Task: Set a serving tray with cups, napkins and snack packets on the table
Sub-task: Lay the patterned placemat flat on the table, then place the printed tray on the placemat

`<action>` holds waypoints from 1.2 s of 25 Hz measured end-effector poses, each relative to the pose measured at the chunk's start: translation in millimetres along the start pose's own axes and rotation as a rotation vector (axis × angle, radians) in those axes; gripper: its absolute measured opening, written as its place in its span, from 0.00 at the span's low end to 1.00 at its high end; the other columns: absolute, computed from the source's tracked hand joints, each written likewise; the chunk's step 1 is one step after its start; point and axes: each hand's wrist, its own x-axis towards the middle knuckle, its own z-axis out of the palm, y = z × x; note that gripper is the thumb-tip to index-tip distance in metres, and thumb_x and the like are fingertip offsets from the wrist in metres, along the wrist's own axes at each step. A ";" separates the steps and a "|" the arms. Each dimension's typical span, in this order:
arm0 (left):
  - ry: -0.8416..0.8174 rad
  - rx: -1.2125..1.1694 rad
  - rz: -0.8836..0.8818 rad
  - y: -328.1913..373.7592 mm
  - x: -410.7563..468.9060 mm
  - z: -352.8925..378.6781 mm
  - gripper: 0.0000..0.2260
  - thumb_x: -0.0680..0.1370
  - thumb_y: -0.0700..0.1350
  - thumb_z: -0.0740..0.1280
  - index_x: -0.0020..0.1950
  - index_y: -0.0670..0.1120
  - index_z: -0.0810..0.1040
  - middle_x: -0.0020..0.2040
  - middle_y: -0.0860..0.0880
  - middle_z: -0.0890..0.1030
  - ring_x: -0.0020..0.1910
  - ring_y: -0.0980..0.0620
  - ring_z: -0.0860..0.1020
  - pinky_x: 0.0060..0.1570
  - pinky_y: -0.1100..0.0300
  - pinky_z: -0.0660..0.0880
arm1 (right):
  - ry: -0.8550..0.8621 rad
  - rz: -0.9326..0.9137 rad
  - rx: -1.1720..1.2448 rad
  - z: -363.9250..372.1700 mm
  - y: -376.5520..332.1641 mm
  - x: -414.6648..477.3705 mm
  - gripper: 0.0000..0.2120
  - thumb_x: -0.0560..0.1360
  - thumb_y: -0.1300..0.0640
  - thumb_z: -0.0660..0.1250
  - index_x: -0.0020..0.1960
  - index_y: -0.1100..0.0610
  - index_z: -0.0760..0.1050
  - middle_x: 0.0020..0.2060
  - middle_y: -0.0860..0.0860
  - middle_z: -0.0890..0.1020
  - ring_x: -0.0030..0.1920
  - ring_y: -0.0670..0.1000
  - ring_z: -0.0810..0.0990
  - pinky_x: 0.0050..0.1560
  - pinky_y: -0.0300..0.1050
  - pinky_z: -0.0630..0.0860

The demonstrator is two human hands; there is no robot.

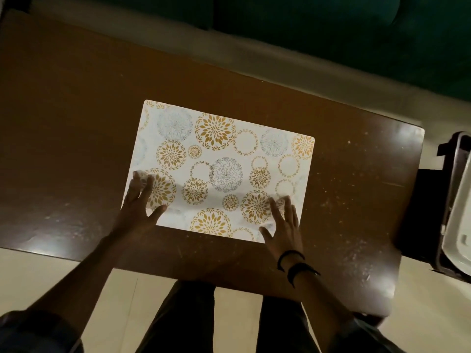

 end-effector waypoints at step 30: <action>-0.343 -0.172 0.479 439.4 -58.2 198.0 0.31 0.78 0.63 0.56 0.77 0.56 0.51 0.79 0.56 0.50 0.77 0.55 0.48 0.74 0.45 0.51 | 0.832 0.828 1.147 -192.3 348.2 -63.8 0.18 0.73 0.65 0.70 0.58 0.72 0.71 0.55 0.63 0.78 0.54 0.55 0.76 0.51 0.42 0.73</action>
